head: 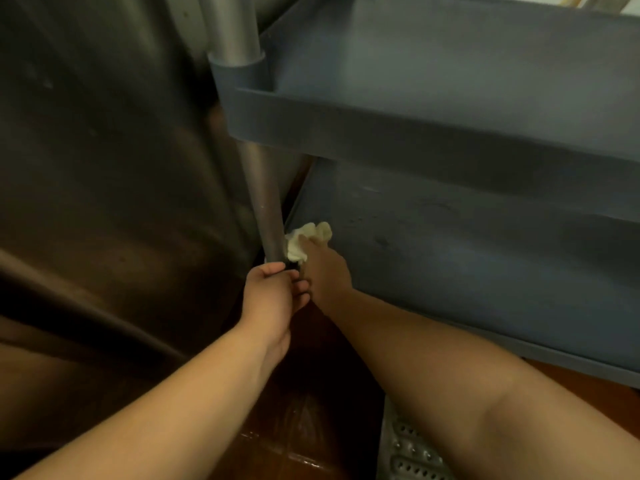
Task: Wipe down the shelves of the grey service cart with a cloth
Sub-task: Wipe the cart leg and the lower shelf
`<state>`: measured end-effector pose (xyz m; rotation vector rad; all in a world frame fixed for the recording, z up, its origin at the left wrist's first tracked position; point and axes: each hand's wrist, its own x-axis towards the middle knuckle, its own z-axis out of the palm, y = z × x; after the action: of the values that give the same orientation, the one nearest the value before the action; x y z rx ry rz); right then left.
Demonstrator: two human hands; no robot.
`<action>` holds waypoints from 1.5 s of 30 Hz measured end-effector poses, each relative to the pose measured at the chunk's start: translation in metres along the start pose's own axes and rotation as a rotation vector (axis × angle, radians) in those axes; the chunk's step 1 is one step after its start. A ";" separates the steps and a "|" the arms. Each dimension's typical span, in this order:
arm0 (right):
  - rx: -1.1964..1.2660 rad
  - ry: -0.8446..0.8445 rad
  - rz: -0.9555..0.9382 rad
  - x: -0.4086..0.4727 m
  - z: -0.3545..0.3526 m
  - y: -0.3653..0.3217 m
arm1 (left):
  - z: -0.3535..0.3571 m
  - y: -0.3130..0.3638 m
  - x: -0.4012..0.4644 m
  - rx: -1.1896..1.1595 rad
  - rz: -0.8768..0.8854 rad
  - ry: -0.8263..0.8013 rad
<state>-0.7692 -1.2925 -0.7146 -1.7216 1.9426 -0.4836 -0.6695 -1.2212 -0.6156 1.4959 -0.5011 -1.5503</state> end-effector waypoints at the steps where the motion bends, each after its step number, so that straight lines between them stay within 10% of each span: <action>1: 0.025 -0.009 -0.047 0.003 0.004 -0.005 | 0.000 0.002 0.000 -0.005 0.007 0.012; 12: -0.136 -0.024 -0.164 -0.010 -0.011 0.021 | 0.037 -0.016 -0.004 0.055 0.010 0.003; 27: -0.305 -0.062 0.394 -0.119 -0.168 0.254 | 0.185 -0.102 -0.053 0.206 -0.099 -0.201; 45: -0.213 0.331 0.694 -0.230 -0.284 0.458 | 0.282 -0.170 -0.078 0.209 -0.171 -0.481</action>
<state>-1.2870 -1.0182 -0.7127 -0.9956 2.7322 -0.3172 -0.9990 -1.1520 -0.6535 1.3382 -0.8500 -2.0592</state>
